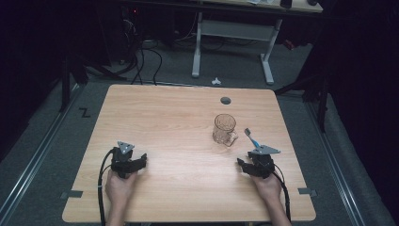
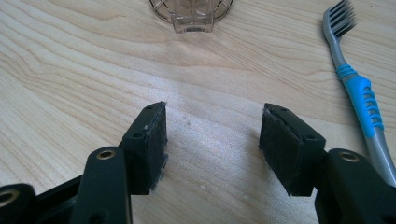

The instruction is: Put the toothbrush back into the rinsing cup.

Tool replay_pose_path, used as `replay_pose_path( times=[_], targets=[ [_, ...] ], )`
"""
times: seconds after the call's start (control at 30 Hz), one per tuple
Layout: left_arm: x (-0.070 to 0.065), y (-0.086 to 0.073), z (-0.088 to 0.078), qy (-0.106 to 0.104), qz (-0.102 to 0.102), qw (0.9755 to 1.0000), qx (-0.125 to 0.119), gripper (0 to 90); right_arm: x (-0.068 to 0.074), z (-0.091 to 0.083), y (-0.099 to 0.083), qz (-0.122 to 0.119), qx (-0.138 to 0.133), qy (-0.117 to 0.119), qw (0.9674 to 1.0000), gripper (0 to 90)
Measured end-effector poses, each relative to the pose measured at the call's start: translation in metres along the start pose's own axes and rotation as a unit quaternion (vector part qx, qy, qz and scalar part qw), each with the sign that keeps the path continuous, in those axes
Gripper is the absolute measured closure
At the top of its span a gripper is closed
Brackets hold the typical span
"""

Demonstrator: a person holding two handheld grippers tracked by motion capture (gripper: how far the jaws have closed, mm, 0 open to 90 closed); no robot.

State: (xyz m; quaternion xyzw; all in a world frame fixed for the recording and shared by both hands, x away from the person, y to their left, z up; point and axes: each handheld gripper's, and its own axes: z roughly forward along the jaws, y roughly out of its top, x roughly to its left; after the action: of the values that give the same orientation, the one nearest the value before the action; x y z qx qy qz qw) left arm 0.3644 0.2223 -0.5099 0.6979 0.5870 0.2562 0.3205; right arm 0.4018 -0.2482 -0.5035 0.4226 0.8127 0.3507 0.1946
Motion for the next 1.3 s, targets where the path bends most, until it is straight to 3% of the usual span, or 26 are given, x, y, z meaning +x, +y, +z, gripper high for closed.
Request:
replay_pose_path(
  times=[0.53, 0.67, 0.83, 0.97, 1.3],
  targets=[
    [0.001, 0.000, 0.000, -0.001, -0.004, 1.0000, -0.001, 29.1, 0.000, 0.000, 0.000, 0.000, -0.001, 0.000, 1.0000, 43.1],
    [0.001, 0.000, 0.000, -0.001, -0.004, 1.0000, -0.001, 29.0, 0.003, -0.002, -0.002, 0.002, -0.003, -0.002, 1.0000, 49.3],
    [0.000, 0.000, 0.000, 0.001, -0.001, 1.0000, 0.001, 28.6, 0.003, -0.003, -0.002, 0.004, -0.003, -0.005, 1.0000, 50.5],
    [0.000, 0.000, -0.001, -0.001, 0.000, 1.0000, 0.001, 28.6, 0.003, -0.005, -0.004, 0.004, -0.006, -0.009, 0.9999, 58.1],
    [0.000, 0.000, -0.001, -0.002, 0.001, 1.0000, 0.000, 28.1, 0.000, -0.010, -0.006, -0.001, -0.018, -0.008, 0.9998, 61.5]
  ],
)
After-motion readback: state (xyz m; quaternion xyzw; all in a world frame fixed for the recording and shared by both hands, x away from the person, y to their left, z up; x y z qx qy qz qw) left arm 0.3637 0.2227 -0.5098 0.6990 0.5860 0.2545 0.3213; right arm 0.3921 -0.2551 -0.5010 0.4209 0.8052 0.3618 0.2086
